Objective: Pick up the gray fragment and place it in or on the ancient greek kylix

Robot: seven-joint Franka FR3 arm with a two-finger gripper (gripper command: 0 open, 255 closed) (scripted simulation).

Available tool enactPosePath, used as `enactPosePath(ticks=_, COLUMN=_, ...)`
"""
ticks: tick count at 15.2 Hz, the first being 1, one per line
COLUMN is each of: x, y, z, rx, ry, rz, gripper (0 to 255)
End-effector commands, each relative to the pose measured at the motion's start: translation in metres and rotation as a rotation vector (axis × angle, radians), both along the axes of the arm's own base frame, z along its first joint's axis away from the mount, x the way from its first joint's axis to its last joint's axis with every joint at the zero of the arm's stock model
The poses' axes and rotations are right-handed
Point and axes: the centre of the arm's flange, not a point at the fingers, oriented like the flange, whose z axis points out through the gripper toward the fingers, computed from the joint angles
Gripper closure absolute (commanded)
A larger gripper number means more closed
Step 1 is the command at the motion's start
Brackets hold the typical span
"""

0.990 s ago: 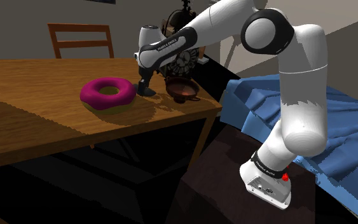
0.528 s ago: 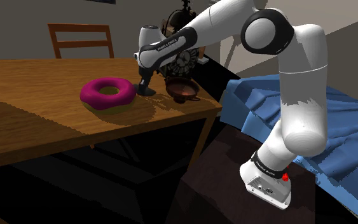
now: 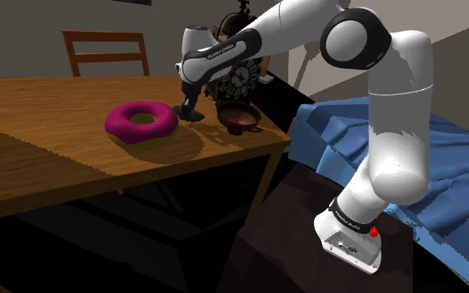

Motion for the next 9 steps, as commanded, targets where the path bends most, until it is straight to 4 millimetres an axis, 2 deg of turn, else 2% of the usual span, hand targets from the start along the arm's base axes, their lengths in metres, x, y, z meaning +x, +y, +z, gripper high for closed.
enactPosePath(ticks=1, x=0.0, y=0.0, z=0.01, rx=0.0, ry=0.0, rz=0.0, gripper=255)
enactPosePath(ticks=9, x=0.0, y=0.0, z=0.052, rx=0.0, ry=0.0, rz=0.0, gripper=255)
